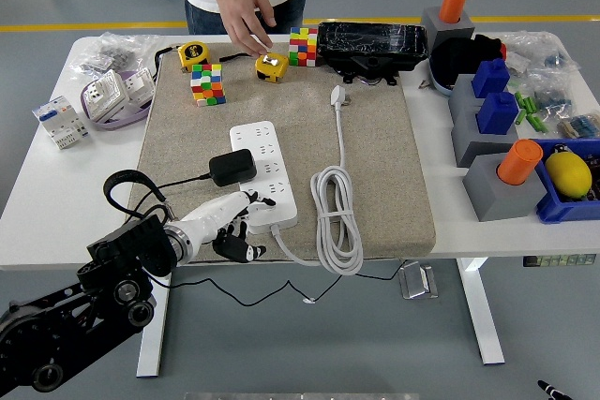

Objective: Put the plug near the board,insert it into the board,press the button,pull the plug out

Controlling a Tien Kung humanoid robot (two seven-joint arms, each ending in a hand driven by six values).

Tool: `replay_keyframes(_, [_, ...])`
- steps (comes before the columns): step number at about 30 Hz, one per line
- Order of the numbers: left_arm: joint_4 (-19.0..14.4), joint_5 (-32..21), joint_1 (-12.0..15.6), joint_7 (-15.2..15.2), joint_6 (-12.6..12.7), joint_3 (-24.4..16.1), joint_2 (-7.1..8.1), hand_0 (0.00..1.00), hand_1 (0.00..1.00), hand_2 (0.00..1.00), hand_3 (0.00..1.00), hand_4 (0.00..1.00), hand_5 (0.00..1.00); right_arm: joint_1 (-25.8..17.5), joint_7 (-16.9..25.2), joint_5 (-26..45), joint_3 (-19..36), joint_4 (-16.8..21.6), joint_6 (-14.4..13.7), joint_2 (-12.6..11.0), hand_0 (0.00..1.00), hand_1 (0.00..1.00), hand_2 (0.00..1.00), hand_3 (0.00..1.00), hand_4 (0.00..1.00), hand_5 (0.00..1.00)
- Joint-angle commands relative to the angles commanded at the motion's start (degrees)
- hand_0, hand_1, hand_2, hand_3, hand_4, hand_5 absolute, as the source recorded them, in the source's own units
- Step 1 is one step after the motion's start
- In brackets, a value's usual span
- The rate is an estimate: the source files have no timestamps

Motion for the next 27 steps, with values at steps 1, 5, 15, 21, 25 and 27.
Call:
replay_keyframes(1, [0.3, -2.2, 0.0, -1.8, 1.2, -0.3, 0.06, 0.083, 0.069, 0.164, 0.697, 0.641, 0.080, 0.0, 0.0, 0.0, 0.0, 0.0, 0.0, 0.0, 0.602, 0.639, 0.636, 0.554, 0.953, 0.489])
replay_keyframes(5, [2.1, -9.3, 0.3, -8.7, 7.5, 0.0, 0.13, 0.196, 0.163, 0.226, 0.498, 0.867, 0.488, 0.0, 0.0, 0.0, 0.2, 0.0, 0.0, 0.1, 0.601, 0.640, 0.636, 0.554, 0.953, 0.489])
replay_keyframes(15, [6.9, -31.7, 2.4, -27.0, 21.5, -0.6, -0.57, 0.451, 0.535, 0.530, 0.402, 0.842, 0.446, 0.0, -0.1, 0.0, 0.2, -0.1, 0.0, 0.1, 0.603, 0.639, 0.637, 0.553, 0.953, 0.490])
replay_keyframes(21, [7.3, -36.2, 2.9, -28.6, 21.5, -3.1, -0.12, 0.446, 0.521, 0.518, 0.425, 0.831, 0.421, 0.2, -0.1, 0.1, 0.1, -0.2, 0.0, 0.2, 0.602, 0.639, 0.637, 0.552, 0.953, 0.489])
replay_keyframes(25, [7.5, -35.8, 2.9, -28.3, 21.5, -3.3, 0.26, 0.446, 0.521, 0.518, 0.425, 0.831, 0.421, 0.3, -0.1, 0.3, 0.0, -0.4, 0.0, 0.2, 0.602, 0.639, 0.637, 0.552, 0.953, 0.489])
replay_keyframes(27, [7.5, -35.5, 3.2, -28.2, 21.7, -3.7, 0.13, 0.450, 0.519, 0.517, 0.438, 0.823, 0.410, 0.3, -0.1, 0.3, -0.1, -0.5, 0.0, 0.2, 0.602, 0.639, 0.637, 0.553, 0.953, 0.489])
